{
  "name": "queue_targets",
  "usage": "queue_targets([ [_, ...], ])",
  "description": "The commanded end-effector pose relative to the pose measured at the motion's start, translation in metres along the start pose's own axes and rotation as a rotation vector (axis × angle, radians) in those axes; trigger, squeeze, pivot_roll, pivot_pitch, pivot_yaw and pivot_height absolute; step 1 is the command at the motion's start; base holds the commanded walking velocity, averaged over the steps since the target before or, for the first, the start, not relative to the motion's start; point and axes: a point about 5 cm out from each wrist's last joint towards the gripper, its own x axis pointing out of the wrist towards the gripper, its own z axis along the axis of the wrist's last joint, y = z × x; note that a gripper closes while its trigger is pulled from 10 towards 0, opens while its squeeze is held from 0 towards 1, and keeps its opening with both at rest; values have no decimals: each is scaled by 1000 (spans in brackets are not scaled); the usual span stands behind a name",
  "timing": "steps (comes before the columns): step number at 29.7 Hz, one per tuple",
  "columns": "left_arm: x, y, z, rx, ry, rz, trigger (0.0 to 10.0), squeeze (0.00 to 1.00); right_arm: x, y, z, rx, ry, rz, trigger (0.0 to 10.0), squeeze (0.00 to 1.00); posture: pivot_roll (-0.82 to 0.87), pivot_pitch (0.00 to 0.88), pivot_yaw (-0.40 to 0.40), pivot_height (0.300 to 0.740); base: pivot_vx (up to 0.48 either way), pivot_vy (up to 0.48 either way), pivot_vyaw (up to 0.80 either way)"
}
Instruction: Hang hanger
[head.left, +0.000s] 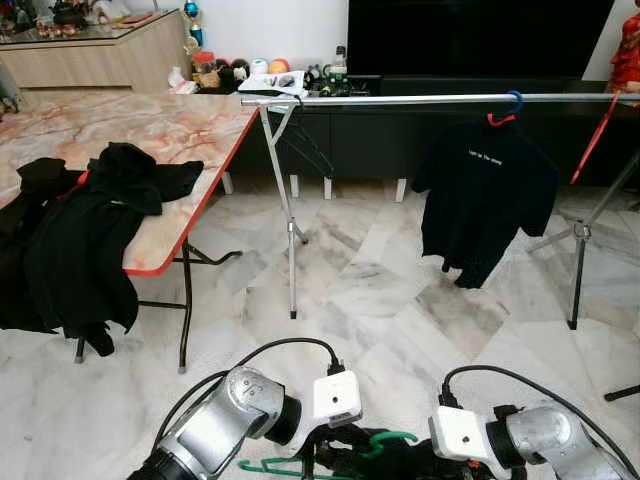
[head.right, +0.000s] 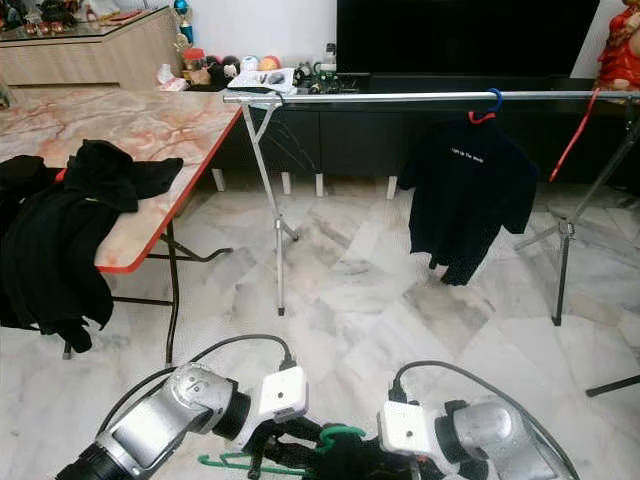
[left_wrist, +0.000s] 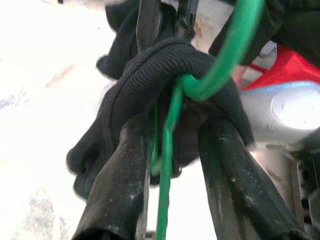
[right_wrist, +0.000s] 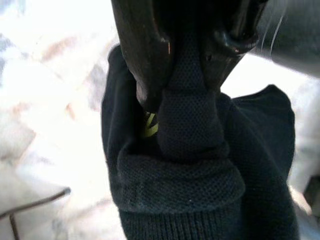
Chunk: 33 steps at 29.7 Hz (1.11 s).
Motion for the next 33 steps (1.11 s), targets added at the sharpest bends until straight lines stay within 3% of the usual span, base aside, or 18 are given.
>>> queue_targets([
  [1,-4,-1,0,10,14,-6,10000,1000,-5,-4,0,-33,34,-13,0,0,68,45,39,740,0,0,0],
  [11,-24,8,-12,-38,32,99,10000,1000,-16,-13,-11,-2,73,-116,0,0,72,55,34,740,0,0,0],
  [12,-29,13,-18,-73,22,167,10000,1000,-20,-18,-11,14,64,-166,0,0,69,60,32,740,0,0,0],
  [13,-29,13,-18,-73,22,167,10000,1000,-20,-18,-11,14,64,-166,0,0,69,60,32,740,0,0,0],
  [15,-41,26,-28,-120,-7,381,10000,1000,-27,-25,-13,40,51,-256,0,0,76,66,32,740,0,0,0],
  [16,-41,26,-28,-120,-7,381,10000,1000,-27,-25,-13,40,51,-256,0,0,76,66,32,740,0,0,0],
  [17,-48,31,-32,-110,-18,476,10000,1000,-31,-26,-15,51,49,-281,0,0,77,69,31,740,0,0,0],
  [18,-52,34,-35,-136,-22,528,10000,0,-33,-27,-15,56,48,-296,0,0,79,71,31,740,0,0,0],
  [21,-65,39,-49,-187,-18,701,10000,0,-43,-33,-13,73,15,-350,0,0,81,75,30,740,0,0,0],
  [25,-72,40,-62,-252,-38,829,10000,0,-51,-42,-6,57,-10,-397,0,0,76,79,30,740,0,0,0],
  [29,-72,39,-71,-312,-58,896,10000,0,-56,-50,5,27,-45,-431,0,0,76,79,30,740,0,0,0],
  [33,-64,35,-95,-392,-13,944,10000,0,-61,-64,30,-32,-126,-463,0,0,72,77,27,740,0,0,0],
])
